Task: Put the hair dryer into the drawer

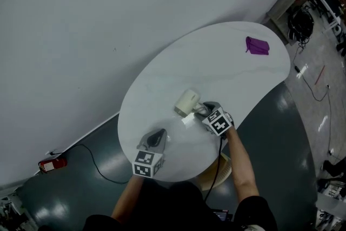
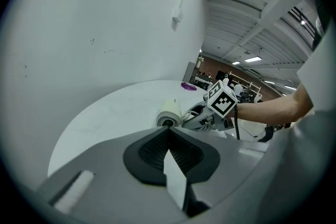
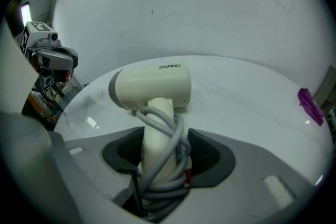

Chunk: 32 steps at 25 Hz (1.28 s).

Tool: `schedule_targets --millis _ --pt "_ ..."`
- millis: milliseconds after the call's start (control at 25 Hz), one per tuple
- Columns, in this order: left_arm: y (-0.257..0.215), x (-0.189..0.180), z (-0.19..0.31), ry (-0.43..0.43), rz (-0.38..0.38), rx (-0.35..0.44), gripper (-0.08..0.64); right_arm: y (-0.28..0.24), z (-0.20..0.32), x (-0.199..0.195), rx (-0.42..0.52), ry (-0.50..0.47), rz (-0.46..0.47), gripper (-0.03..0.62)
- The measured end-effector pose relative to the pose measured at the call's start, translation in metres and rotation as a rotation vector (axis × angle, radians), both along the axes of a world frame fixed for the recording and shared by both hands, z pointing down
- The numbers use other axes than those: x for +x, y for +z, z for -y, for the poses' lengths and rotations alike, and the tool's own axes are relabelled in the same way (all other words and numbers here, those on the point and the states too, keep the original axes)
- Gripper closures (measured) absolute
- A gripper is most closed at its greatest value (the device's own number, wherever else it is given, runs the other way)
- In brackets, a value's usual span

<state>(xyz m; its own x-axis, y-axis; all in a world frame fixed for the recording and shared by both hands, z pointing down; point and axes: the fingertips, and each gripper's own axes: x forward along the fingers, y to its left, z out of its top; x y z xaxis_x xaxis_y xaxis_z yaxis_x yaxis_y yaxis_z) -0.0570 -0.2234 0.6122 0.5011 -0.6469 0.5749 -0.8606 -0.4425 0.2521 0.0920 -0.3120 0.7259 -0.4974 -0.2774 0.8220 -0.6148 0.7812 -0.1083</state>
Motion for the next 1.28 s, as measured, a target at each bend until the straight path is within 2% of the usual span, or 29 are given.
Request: schedule_targets --millis 320,680,920,1280 --pt "-0.006 -0.007 -0.002 0.000 -0.006 0.008 0.555 -0.007 -0.017 0.000 0.021 0.070 0.027 0.348" --pt "-0.022 -0.003 -0.007 0.053 -0.017 0.044 0.555 -0.056 -0.040 0.006 0.084 0.216 0.086 0.348" --pt "-0.040 0.005 -0.007 0.135 -0.030 0.080 0.555 -0.089 -0.066 0.013 0.125 0.346 0.124 0.348" --pt "-0.054 0.021 -0.028 0.307 -0.054 0.104 0.555 -0.114 -0.124 0.028 0.163 0.545 0.130 0.348"
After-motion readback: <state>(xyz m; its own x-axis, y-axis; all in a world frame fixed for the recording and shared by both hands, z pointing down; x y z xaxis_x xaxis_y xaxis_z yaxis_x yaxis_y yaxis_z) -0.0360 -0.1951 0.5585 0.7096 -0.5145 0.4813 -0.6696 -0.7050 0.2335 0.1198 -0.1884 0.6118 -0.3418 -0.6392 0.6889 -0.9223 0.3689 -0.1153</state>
